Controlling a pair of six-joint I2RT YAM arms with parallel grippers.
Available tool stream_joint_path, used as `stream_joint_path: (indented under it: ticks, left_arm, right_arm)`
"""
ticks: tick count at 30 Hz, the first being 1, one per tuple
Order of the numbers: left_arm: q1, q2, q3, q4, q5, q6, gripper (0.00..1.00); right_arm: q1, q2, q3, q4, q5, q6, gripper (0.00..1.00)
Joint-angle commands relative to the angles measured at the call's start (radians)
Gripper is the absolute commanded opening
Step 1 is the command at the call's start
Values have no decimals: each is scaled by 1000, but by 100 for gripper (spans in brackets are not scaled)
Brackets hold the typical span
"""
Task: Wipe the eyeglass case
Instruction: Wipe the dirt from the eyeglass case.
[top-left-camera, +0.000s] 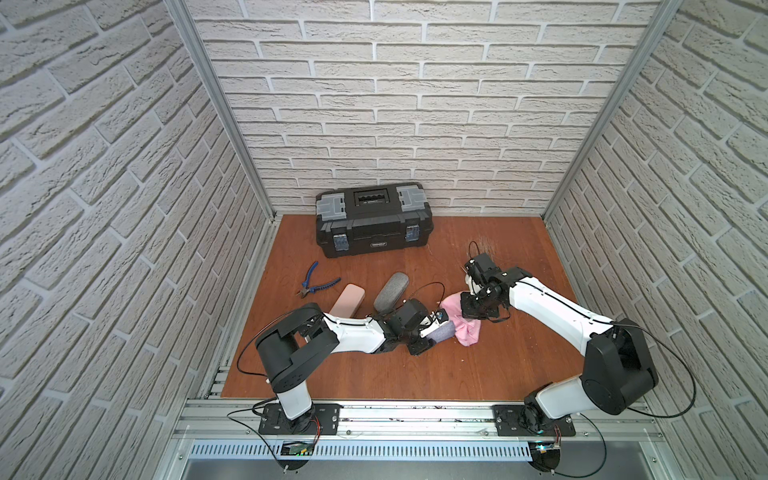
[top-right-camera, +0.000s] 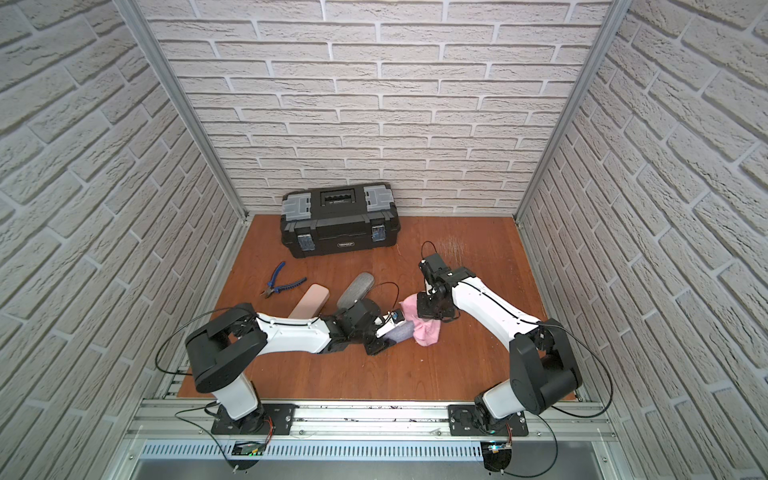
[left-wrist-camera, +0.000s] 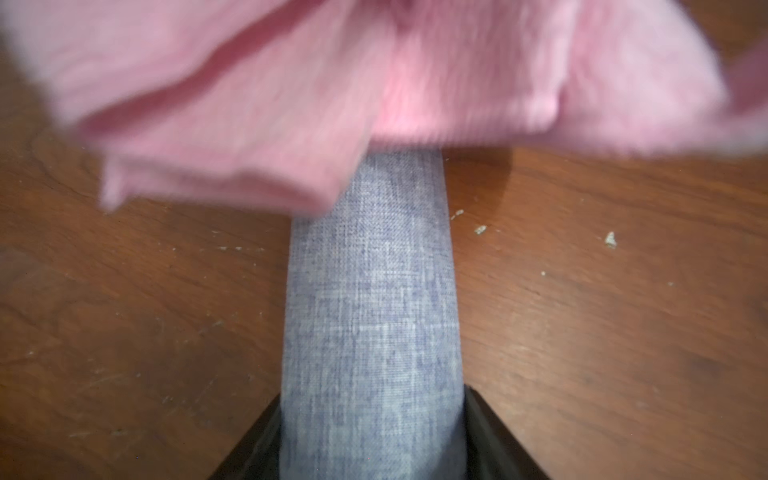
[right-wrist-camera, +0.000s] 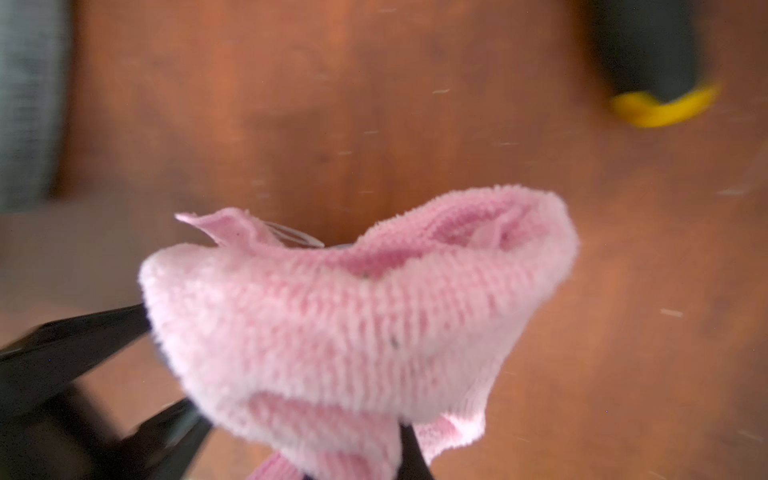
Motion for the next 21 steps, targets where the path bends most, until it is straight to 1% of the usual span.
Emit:
stream_joint_path:
  ticks: [1,2,4,5,6,7,8,9,10,11,12,13,16,19,20,21]
  left_arm:
    - [-13,-6,-40,-5,-38,13,32]
    - [-18,-11,-47,2,-45,14,32]
    - [-24,-18,-61,16,-62,18,31]
    - [-28,-20,-69,22,-71,21,30]
    - [-33,-24,-74,26,-82,26,30]
    - [-37,-24,-80,31,-89,30,29]
    - [-43,-25,-83,32,-99,36,28]
    - [-47,-24,-83,30,-109,41,28]
    - [-51,-24,-84,27,-114,44,28]
    - [-56,-23,-82,25,-119,49,27]
    - [-60,-23,-83,24,-124,51,27]
    - [-61,-23,-83,24,-127,51,27]
    - [-64,-23,-82,22,-131,51,27]
    - [-67,-24,-82,20,-135,51,26]
    - [-67,-25,-84,22,-137,51,26]
    - [-68,-25,-84,22,-139,50,26]
  right_arm:
    - [15,27,-97,194,-285,152,3]
    - [-5,48,-110,208,-291,153,3]
    - [-75,81,-134,200,-272,111,3]
    - [-118,99,-128,152,-223,62,3]
    - [-145,119,-93,74,-109,-5,2]
    - [-149,124,-55,3,40,-52,3]
    - [-142,120,-18,-53,200,-93,3]
    - [-132,109,15,-92,325,-123,3]
    - [-120,96,42,-121,389,-139,2]
    - [-103,80,71,-139,420,-155,3]
    - [-85,66,94,-149,404,-167,3]
    - [-68,54,110,-150,349,-169,3]
    - [-31,36,107,-103,67,-104,3]
    - [-11,49,4,82,-225,38,3]
    - [-12,59,-29,135,-276,74,3]
    - [-23,75,-51,170,-300,89,3]
